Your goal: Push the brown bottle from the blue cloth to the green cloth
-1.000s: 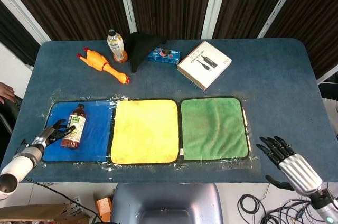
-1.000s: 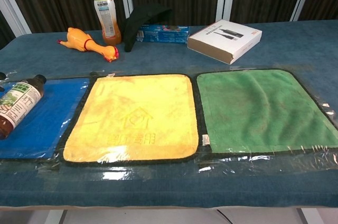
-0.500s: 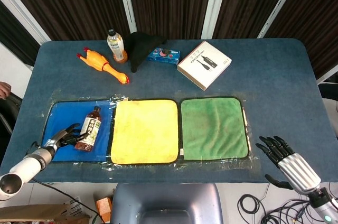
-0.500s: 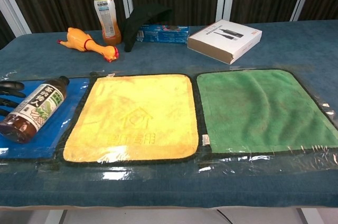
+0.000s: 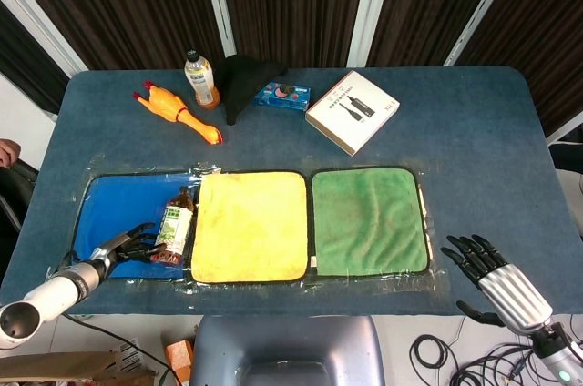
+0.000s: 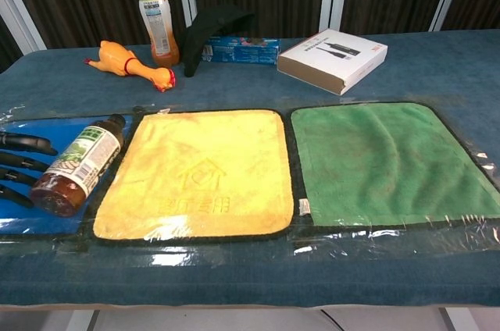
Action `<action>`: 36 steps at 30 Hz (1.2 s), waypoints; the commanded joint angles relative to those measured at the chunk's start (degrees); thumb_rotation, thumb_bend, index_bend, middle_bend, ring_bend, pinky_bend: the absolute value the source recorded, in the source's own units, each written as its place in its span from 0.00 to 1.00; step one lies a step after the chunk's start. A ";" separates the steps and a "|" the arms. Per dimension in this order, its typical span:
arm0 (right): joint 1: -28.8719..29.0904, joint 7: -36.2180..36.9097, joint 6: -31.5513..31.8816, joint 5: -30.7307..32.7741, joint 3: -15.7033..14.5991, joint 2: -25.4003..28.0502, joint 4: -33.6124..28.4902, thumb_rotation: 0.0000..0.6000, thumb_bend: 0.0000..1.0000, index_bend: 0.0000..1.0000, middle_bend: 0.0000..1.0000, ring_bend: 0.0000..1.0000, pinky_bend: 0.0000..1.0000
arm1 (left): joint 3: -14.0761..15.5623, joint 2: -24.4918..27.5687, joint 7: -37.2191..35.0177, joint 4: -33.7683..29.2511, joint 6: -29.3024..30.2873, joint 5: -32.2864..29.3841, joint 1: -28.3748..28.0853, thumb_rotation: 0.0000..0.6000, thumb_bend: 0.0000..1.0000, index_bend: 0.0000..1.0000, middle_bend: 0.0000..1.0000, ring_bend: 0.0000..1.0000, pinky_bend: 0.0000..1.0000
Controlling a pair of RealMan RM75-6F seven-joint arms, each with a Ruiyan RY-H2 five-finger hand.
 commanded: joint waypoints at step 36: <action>-0.04 1.69 -0.25 0.47 0.32 -0.16 1.05 1.00 0.21 0.00 0.00 0.00 0.02 | -7.26 -9.14 -8.19 2.01 0.23 5.13 -0.97 1.00 0.22 0.00 0.12 0.08 0.34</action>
